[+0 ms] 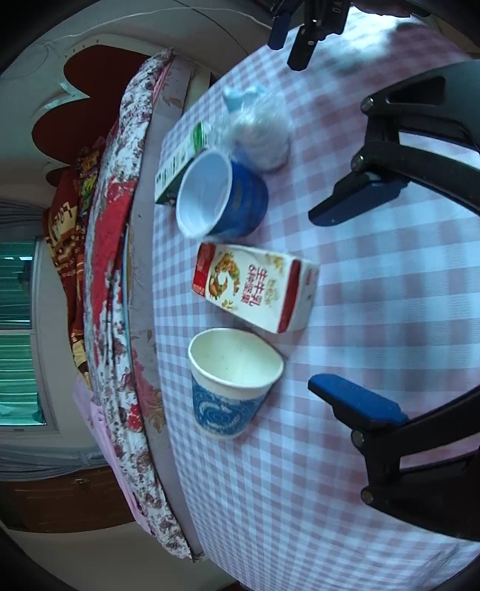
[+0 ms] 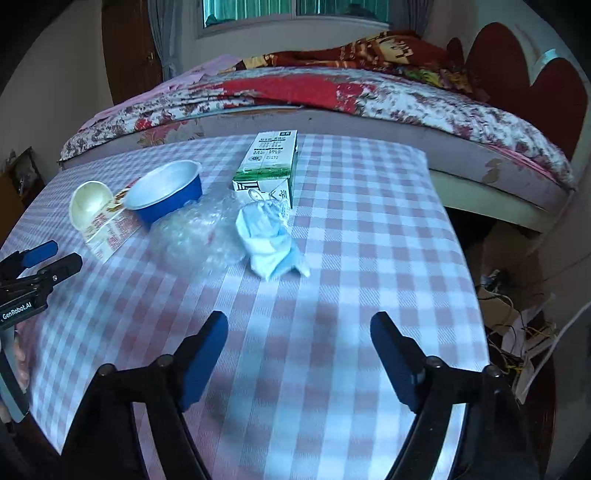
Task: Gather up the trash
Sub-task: 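Grasp the milk carton with the left tool while the right tool grasps the light blue tissue, then carry the milk carton and blue tissue over the black bin and open both tools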
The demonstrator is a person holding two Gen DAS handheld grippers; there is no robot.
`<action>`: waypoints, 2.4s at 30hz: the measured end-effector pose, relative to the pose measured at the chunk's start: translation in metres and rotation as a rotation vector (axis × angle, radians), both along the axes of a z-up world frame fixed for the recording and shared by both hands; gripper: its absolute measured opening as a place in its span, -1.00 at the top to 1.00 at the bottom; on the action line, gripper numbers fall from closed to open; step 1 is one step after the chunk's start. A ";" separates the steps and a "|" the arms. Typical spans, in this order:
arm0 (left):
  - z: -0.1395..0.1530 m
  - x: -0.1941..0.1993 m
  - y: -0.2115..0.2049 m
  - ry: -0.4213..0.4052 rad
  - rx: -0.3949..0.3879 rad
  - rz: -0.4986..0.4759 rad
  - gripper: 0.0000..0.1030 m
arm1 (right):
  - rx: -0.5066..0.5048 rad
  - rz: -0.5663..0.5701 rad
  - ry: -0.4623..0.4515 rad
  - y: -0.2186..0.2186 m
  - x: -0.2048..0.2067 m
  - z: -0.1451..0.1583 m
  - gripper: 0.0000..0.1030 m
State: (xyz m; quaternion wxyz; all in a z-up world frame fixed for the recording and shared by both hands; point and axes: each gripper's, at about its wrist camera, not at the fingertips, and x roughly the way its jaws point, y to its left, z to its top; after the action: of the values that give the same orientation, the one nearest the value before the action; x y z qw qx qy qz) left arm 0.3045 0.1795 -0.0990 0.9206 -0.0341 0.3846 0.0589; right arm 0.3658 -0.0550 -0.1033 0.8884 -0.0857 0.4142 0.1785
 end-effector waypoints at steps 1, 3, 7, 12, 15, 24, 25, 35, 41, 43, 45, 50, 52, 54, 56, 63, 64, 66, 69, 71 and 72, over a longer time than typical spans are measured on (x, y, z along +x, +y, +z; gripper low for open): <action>-0.002 0.003 0.001 0.002 -0.002 -0.002 -0.61 | 0.000 0.005 -0.002 0.003 0.005 -0.001 -0.55; -0.003 0.011 0.002 0.001 -0.002 -0.006 -0.61 | -0.001 0.018 0.005 0.010 0.014 -0.004 -0.54; -0.006 0.024 0.000 0.011 0.007 -0.028 -0.61 | -0.016 0.034 0.022 0.023 0.032 -0.011 -0.30; -0.011 0.038 0.005 0.038 -0.032 -0.030 -0.39 | -0.015 0.012 0.010 0.025 0.039 -0.012 -0.09; -0.014 0.042 0.003 0.064 -0.043 -0.043 -0.11 | -0.012 0.008 0.005 0.023 0.038 -0.012 0.23; -0.003 0.017 -0.004 0.009 -0.056 -0.036 -0.05 | 0.038 0.012 0.000 0.005 0.018 -0.004 0.81; -0.002 0.014 -0.004 0.004 -0.059 -0.033 -0.05 | 0.045 0.014 -0.005 0.002 0.013 -0.002 0.81; 0.010 -0.019 -0.002 -0.022 -0.058 0.011 -0.04 | 0.078 -0.012 -0.034 -0.018 -0.015 0.015 0.82; 0.022 -0.045 -0.010 -0.049 -0.054 0.006 -0.04 | 0.090 -0.016 -0.047 -0.028 -0.041 0.025 0.82; 0.026 -0.053 -0.013 -0.058 -0.055 0.004 -0.04 | 0.098 -0.014 -0.054 -0.031 -0.052 0.030 0.82; 0.033 -0.064 -0.017 -0.073 -0.056 -0.002 -0.04 | 0.107 -0.015 -0.069 -0.035 -0.066 0.035 0.82; 0.045 -0.089 -0.030 -0.108 -0.061 -0.026 -0.04 | 0.143 -0.027 -0.095 -0.051 -0.101 0.048 0.82; 0.048 -0.098 -0.038 -0.117 -0.067 -0.039 -0.04 | 0.151 -0.037 -0.109 -0.059 -0.113 0.052 0.82; 0.050 -0.105 -0.045 -0.122 -0.075 -0.048 -0.04 | 0.160 -0.048 -0.119 -0.069 -0.126 0.056 0.82; 0.052 -0.115 -0.055 -0.131 -0.083 -0.064 -0.04 | 0.168 -0.060 -0.126 -0.079 -0.138 0.059 0.82; 0.059 -0.140 -0.089 -0.146 -0.117 -0.128 -0.03 | 0.196 -0.106 -0.159 -0.113 -0.179 0.069 0.82; 0.060 -0.143 -0.095 -0.146 -0.122 -0.141 -0.03 | 0.202 -0.116 -0.164 -0.120 -0.186 0.070 0.82; 0.063 -0.148 -0.107 -0.150 -0.124 -0.164 -0.03 | 0.206 -0.131 -0.170 -0.129 -0.195 0.072 0.82; 0.065 -0.155 -0.128 -0.155 -0.121 -0.207 -0.03 | 0.213 -0.161 -0.181 -0.147 -0.208 0.072 0.82; 0.065 -0.159 -0.144 -0.156 -0.121 -0.240 -0.04 | 0.216 -0.183 -0.184 -0.158 -0.216 0.071 0.82; 0.065 -0.160 -0.150 -0.155 -0.123 -0.251 -0.04 | 0.217 -0.195 -0.185 -0.165 -0.219 0.070 0.82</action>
State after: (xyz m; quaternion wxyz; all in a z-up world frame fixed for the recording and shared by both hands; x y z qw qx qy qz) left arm 0.1443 0.0298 -0.0339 0.9437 -0.0462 0.3167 -0.0832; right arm 0.1464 -0.2202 -0.0329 0.9398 0.0354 0.3154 0.1266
